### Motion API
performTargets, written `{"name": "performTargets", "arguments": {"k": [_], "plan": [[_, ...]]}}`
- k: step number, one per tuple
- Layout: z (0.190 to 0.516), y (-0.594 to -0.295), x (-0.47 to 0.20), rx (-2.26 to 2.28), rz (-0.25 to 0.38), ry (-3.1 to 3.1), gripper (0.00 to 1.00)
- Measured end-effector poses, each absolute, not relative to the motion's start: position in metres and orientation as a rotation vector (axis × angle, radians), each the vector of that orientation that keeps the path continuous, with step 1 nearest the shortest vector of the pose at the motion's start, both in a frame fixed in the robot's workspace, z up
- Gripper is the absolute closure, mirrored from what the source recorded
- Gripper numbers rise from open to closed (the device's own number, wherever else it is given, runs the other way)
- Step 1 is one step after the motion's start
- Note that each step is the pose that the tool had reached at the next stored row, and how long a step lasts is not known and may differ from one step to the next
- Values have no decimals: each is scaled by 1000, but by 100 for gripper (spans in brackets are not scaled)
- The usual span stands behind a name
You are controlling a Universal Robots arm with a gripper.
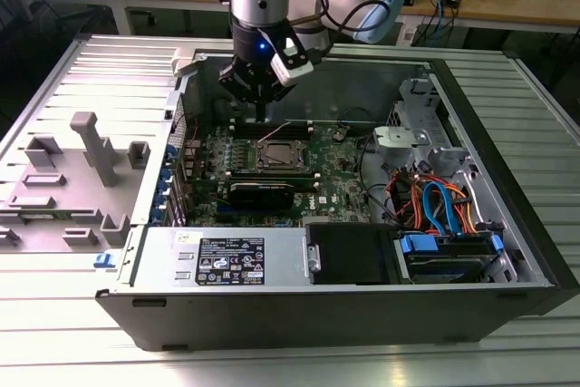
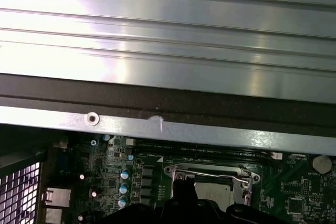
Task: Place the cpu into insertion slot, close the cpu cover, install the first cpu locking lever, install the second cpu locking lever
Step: 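Install the first cpu locking lever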
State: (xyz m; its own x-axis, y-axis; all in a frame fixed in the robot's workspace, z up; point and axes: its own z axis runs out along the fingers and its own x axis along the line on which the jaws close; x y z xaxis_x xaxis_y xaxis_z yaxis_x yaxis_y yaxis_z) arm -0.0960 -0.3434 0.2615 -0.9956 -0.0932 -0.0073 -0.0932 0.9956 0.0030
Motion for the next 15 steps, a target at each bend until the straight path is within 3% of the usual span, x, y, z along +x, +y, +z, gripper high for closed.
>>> {"name": "performTargets", "arguments": {"k": [15], "plan": [[250,-340,-86,-146,5,3128,89]]}}
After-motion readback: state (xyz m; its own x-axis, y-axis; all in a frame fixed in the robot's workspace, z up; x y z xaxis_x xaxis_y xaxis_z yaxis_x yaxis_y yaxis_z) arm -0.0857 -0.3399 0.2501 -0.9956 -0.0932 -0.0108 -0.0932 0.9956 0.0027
